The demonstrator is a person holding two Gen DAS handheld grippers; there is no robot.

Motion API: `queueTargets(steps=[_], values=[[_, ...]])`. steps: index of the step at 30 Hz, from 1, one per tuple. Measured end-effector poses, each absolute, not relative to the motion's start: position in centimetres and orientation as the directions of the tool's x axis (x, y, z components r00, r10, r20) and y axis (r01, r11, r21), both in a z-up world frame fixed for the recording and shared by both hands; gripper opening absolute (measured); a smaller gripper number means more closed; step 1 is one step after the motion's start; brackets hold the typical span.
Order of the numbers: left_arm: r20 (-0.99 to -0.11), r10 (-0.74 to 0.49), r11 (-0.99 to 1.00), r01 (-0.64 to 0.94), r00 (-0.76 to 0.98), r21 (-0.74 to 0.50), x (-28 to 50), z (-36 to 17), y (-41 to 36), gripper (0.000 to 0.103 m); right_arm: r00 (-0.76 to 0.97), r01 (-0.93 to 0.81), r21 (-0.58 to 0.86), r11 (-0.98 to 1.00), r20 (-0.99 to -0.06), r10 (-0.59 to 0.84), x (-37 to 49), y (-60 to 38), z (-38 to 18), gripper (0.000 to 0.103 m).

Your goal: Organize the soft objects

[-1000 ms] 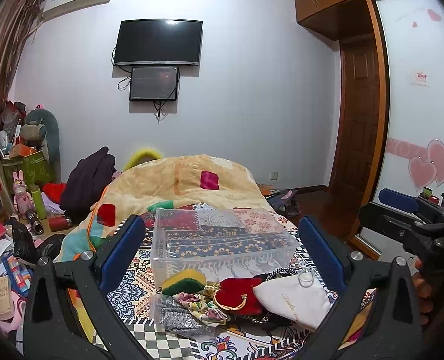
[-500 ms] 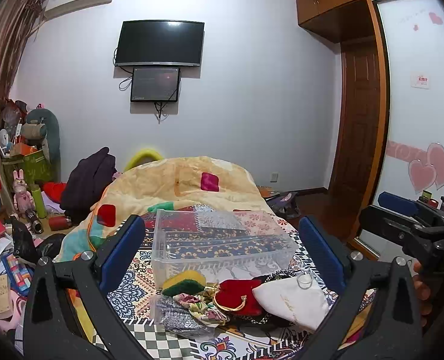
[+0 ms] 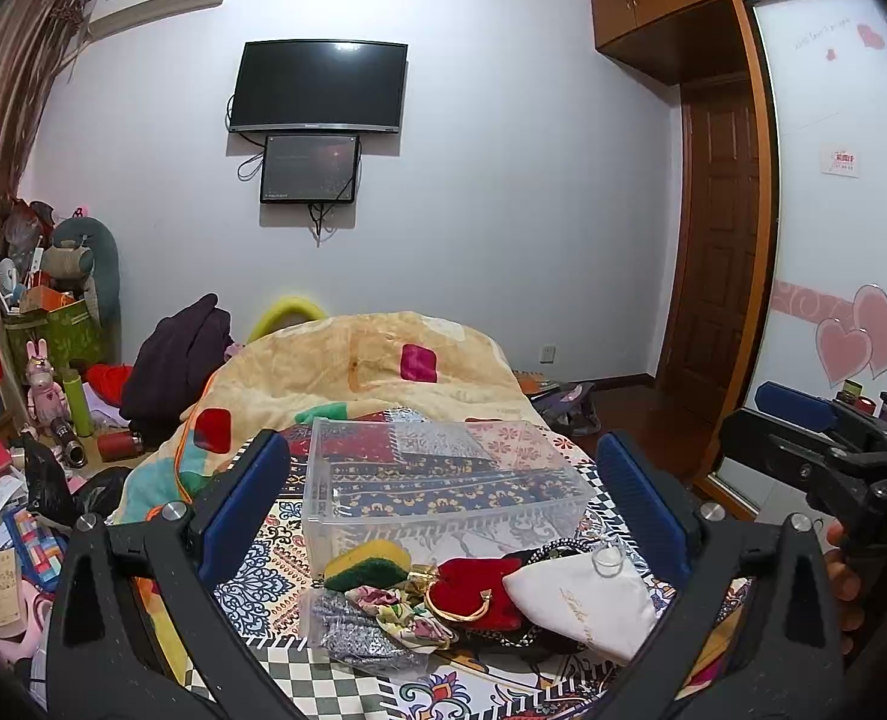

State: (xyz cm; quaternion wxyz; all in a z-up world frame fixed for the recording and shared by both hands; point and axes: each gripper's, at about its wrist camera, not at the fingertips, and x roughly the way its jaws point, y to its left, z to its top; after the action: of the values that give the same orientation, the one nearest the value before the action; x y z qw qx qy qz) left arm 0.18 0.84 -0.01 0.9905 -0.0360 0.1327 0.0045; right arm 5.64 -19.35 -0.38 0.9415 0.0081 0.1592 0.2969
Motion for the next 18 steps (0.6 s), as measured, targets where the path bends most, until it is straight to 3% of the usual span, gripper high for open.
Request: queueTargets(steps=[18], values=[[-0.292, -0.014, 0.997, -0.009, 0.956, -0.077, 0.57, -0.61, 0.71, 0.103, 0.763, -0.554, 0.122, 0.823, -0.321, 0.561, 5.97, -19.27, -0.84, 0.103]])
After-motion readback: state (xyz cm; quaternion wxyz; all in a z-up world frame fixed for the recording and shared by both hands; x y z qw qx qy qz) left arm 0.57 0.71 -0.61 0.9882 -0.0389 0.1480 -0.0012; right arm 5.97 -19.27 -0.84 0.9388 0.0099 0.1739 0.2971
